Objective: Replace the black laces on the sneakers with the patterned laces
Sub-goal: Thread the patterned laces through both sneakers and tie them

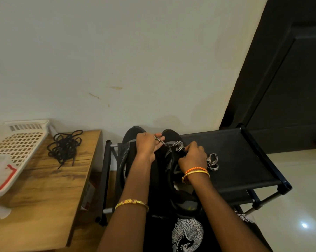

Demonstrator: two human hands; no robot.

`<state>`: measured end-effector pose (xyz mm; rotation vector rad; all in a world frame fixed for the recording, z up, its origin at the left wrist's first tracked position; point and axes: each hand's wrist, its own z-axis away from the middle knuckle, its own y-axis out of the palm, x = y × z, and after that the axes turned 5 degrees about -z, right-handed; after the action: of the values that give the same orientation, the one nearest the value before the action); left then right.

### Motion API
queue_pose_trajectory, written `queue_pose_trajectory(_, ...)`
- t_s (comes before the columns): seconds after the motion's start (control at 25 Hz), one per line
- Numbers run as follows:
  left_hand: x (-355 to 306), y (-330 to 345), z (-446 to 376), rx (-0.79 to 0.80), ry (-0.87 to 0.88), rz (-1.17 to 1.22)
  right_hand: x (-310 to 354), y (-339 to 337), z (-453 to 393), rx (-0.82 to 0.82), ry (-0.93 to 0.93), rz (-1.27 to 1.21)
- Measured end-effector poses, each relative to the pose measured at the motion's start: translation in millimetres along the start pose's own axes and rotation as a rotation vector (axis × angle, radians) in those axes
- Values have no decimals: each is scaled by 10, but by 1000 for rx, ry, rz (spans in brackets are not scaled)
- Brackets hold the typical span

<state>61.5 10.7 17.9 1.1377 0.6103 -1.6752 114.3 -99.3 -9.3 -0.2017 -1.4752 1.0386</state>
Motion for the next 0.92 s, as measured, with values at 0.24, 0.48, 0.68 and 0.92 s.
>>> queue_pose_trajectory(0.24,-975,-408,201,-119,267,262,75,-23,-11,-56,56,119)
queue_pose_trajectory(0.48,-852,-743,133,-403,404,-449,142,-91,-101,-47,17,29)
queue_pose_trajectory(0.68,-115,-64,86,-87,622,-1423,-49,-75,-77,21,-22,-18)
queue_pose_trajectory(0.92,97,127,-55,-78,585,-1583,-96,-59,-99,10,-59,43)
